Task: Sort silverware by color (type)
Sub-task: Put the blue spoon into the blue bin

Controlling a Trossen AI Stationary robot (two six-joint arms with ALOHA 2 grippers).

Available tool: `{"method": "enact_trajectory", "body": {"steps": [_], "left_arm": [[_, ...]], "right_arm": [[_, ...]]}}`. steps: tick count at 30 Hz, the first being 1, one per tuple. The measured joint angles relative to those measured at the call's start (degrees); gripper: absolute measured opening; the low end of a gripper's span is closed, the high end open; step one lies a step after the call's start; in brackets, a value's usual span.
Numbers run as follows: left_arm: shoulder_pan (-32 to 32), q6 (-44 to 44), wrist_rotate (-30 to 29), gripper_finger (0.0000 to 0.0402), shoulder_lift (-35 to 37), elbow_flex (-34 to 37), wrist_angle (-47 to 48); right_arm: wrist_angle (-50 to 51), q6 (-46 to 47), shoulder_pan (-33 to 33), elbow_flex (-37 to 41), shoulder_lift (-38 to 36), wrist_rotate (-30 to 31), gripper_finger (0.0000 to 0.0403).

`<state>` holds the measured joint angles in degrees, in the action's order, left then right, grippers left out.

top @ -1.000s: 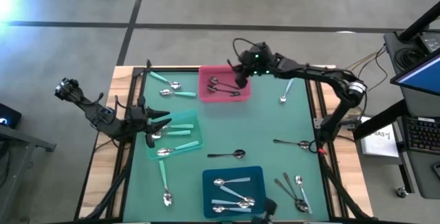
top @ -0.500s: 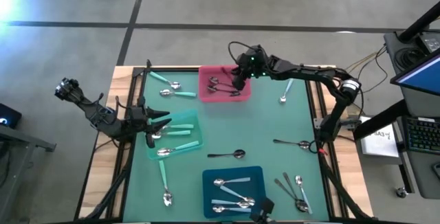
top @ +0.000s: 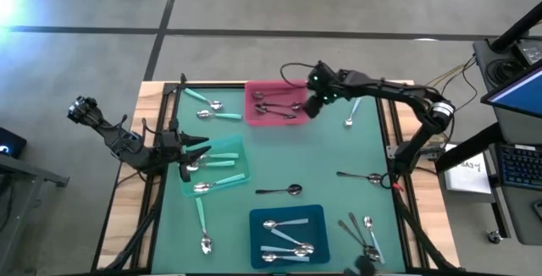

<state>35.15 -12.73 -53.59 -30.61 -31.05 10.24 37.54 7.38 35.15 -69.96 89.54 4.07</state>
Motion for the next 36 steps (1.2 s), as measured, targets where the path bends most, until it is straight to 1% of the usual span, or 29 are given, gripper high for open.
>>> {"method": "enact_trajectory", "body": {"steps": [2, 5, 10, 12, 15, 20, 26, 32, 36], "left_arm": [[-0.01, 0.00, 0.01, 0.0107, 0.00, 0.00, 0.28], [0.01, 0.00, 0.01, 0.0107, 0.00, 0.00, 0.40], [-0.01, -0.35, 0.03, 0.0107, 0.02, 0.00, 2.83], [0.00, -0.75, 0.08, 0.0107, 0.29, 0.00, 3.65], [0.02, -1.72, 0.08, 0.0107, 1.34, 0.00, 4.37], [0.05, -1.67, 0.58, 0.0107, 4.17, 0.00, 7.22], [0.03, -1.80, 0.60, 0.0107, 8.00, 0.00, 10.98], [-0.01, -1.80, 0.60, 0.0107, 10.73, 0.00, 12.93], [0.00, -2.74, 0.60, 0.0107, 11.62, 0.00, 13.20]], "right_arm": [[6.07, 3.37, 0.46, 0.08, -0.17, 4.54, 0.0135], [10.75, 7.02, 1.33, 1.37, -0.20, 6.67, 0.0135], [10.93, 12.56, 2.77, 5.37, -0.20, 6.67, 0.0137], [10.84, 14.68, 3.28, 7.36, -0.20, 7.71, 0.0136], [11.05, 17.30, 4.10, 10.05, -0.20, 9.25, 0.0138], [10.97, 21.80, 5.36, 13.98, -0.20, 9.85, 0.0137], [7.98, 25.27, 6.53, 17.93, -0.20, 11.50, 0.0135], [-2.33, 26.15, 8.65, 21.53, -0.37, 13.05, 0.0128], [-3.23, 26.28, 10.22, 22.75, -0.50, 13.38, 0.0118]]}}
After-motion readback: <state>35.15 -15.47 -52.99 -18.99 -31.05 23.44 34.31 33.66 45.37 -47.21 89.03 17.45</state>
